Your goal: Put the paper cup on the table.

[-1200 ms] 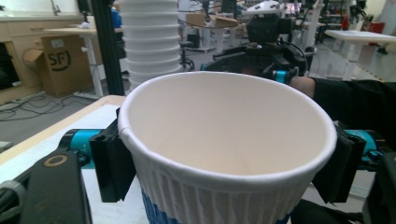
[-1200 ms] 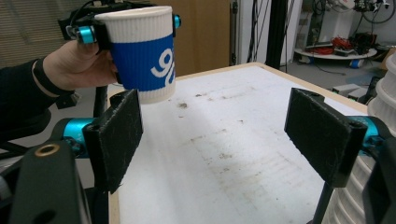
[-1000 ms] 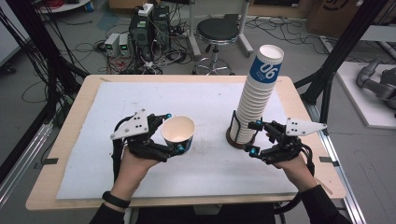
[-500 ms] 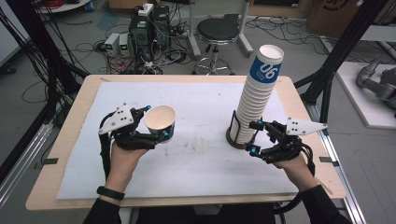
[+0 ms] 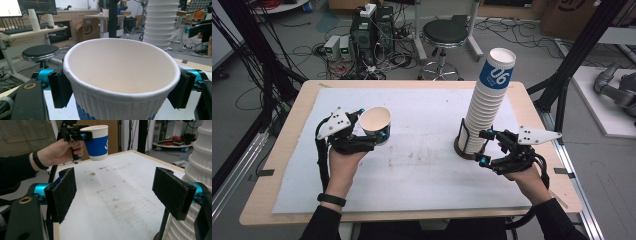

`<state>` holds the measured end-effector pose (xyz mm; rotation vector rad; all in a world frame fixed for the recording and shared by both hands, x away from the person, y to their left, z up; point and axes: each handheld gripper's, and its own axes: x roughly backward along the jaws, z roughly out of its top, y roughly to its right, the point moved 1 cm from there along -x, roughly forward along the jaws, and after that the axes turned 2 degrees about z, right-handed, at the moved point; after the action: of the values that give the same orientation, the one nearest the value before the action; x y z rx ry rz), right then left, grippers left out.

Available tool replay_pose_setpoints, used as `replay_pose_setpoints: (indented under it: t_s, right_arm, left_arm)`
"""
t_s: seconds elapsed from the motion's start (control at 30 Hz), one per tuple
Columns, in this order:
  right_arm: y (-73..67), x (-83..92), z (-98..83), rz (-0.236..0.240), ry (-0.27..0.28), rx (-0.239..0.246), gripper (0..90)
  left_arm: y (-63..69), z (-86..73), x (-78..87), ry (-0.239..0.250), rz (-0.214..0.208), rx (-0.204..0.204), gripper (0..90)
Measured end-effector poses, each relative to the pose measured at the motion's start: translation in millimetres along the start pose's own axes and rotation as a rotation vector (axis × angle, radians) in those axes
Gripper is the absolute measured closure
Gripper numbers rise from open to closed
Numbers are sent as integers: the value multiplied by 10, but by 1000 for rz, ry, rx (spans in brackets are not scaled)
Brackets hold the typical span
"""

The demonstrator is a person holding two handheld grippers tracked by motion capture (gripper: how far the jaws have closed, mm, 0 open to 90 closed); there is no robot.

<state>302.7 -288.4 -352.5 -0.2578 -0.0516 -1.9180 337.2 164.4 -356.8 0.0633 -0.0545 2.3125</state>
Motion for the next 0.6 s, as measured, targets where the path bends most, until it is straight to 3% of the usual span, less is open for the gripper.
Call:
replay_pose_setpoints:
  t_s: [0.17,0.6]
  right_arm:
    - [9,-21,-10,2,-6,-1,198]
    - [25,-5,-26,-4,-6,-11,197]
  left_arm:
    - [-70,-51,-26,-3,21,-20,216]
    - [-305,-282,-69,4,94,-7,215]
